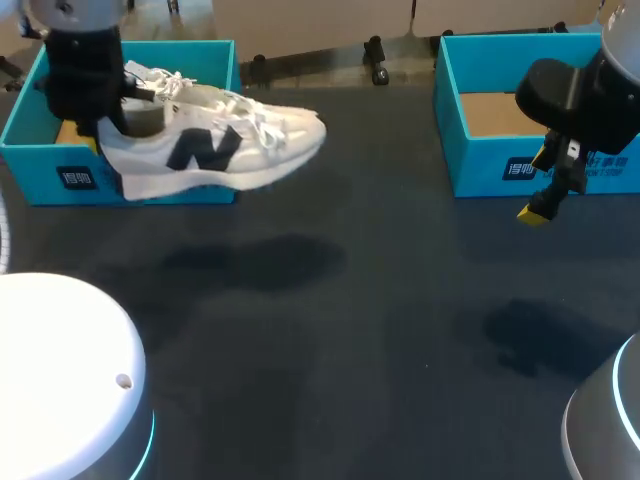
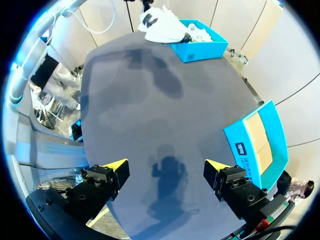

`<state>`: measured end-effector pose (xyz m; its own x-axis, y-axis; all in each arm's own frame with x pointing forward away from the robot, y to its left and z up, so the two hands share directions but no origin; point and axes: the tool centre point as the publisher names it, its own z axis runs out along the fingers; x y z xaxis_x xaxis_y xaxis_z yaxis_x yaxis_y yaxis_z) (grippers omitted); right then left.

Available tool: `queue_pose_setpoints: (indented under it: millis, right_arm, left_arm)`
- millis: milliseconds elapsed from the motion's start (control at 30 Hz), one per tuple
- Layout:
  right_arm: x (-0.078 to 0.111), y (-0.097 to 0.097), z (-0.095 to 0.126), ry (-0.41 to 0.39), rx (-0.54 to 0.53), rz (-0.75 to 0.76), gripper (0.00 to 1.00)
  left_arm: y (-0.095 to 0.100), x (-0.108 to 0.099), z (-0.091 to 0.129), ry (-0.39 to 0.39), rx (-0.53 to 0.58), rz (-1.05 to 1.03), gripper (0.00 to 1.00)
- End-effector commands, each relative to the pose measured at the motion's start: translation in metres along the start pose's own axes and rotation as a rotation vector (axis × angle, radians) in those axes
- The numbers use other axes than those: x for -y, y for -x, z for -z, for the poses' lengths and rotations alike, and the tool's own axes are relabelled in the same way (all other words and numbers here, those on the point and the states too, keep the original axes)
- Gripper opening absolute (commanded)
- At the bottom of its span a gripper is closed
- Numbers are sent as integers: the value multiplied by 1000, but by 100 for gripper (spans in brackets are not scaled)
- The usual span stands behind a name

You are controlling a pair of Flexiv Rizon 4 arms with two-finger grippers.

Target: Take the shoe out of the shoebox, open the shoe tongue, remove and reinsert the insole, then place the shoe into the shoebox

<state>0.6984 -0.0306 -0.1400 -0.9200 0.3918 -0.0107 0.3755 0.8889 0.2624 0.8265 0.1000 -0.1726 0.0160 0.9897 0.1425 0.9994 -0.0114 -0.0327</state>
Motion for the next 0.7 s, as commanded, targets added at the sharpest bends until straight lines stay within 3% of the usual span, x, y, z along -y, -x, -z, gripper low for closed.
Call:
queue_pose_setpoints:
  millis: [33, 400, 700]
  right_arm:
    - [-2, 1, -1, -4, -2, -1, 100]
    - [-2, 1, -1, -4, -2, -1, 100]
    - [-2, 1, -1, -4, -2, -1, 100]
  left_arm:
    - [16, 22, 3, 44, -9, -3, 0]
    - [55, 71, -4, 32, -12, -33, 0]
    - [78, 95, -10, 23, -13, -41, 0]
